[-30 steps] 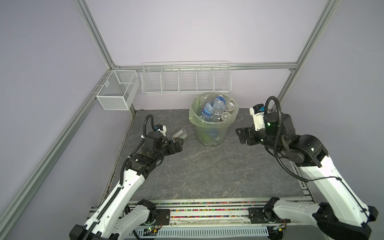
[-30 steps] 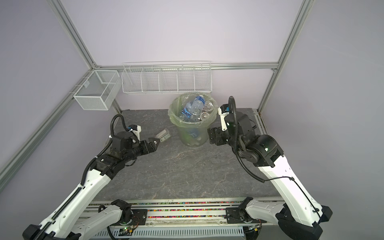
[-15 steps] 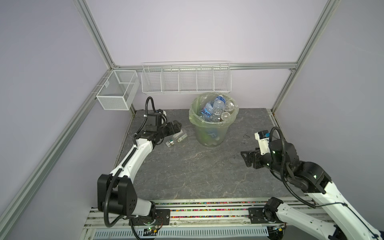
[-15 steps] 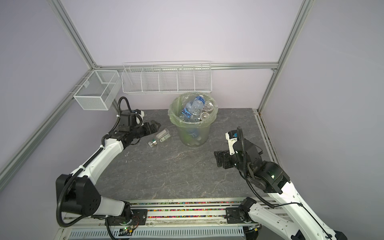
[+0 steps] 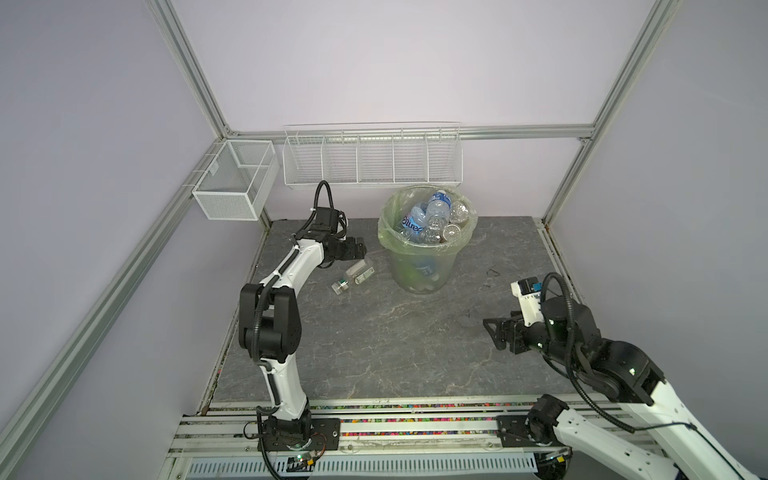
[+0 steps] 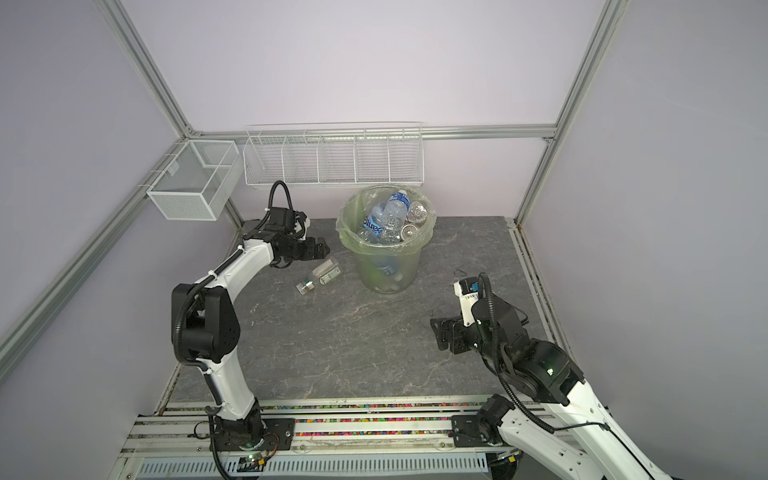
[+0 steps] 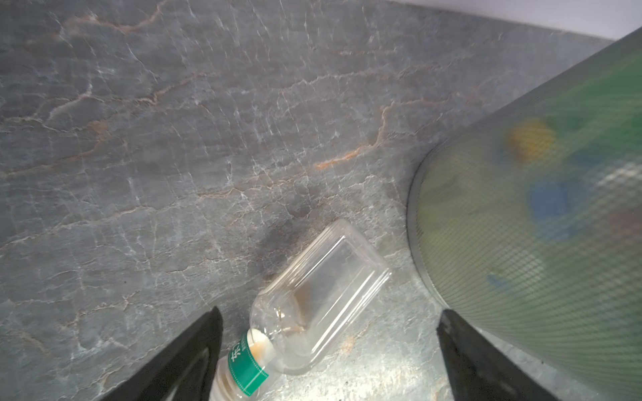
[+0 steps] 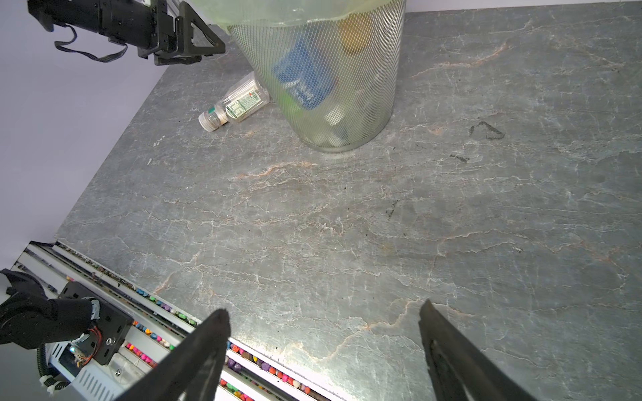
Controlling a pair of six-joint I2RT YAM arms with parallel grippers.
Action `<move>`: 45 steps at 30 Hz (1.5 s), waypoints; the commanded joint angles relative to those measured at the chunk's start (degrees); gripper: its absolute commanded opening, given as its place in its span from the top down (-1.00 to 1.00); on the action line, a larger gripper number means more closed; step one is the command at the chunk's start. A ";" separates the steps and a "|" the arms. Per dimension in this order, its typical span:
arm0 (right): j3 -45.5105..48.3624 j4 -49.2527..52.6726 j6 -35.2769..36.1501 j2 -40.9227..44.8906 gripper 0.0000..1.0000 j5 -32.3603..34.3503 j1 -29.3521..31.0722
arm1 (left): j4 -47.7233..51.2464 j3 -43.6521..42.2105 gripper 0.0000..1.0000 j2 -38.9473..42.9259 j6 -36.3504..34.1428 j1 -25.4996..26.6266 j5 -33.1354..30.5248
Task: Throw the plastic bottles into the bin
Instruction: 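Withdraw the right gripper while lowering the left gripper to the green-capped bottle, then close the left gripper around the small green-capped bottle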
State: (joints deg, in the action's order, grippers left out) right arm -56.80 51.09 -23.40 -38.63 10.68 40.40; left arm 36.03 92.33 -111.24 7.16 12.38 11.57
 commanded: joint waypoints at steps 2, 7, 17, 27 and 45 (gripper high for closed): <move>1.54 -1.17 -0.53 1.39 -0.77 -0.50 0.19 | 5.56 3.84 -0.92 -4.31 -4.40 -0.17 -0.48; 2.16 -0.74 -0.18 1.99 -0.77 -0.53 0.03 | 6.73 5.14 -0.92 -7.61 -4.76 -0.17 0.35; 3.08 -1.26 -0.51 2.51 -0.76 -0.45 0.03 | 8.35 6.97 -0.90 -11.19 -4.88 0.95 -0.32; 2.81 -0.75 -0.60 2.76 -0.77 -0.16 -0.05 | 11.25 10.05 -0.87 -14.74 -5.20 3.60 -4.81; 2.56 1.18 -0.51 5.18 -0.76 1.25 -0.05 | 11.48 8.28 0.19 -12.86 -3.64 4.09 -9.57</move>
State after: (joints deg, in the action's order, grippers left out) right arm -54.57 51.37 -23.59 -34.35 11.00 40.38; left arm 46.74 101.89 -125.80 4.08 16.16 2.94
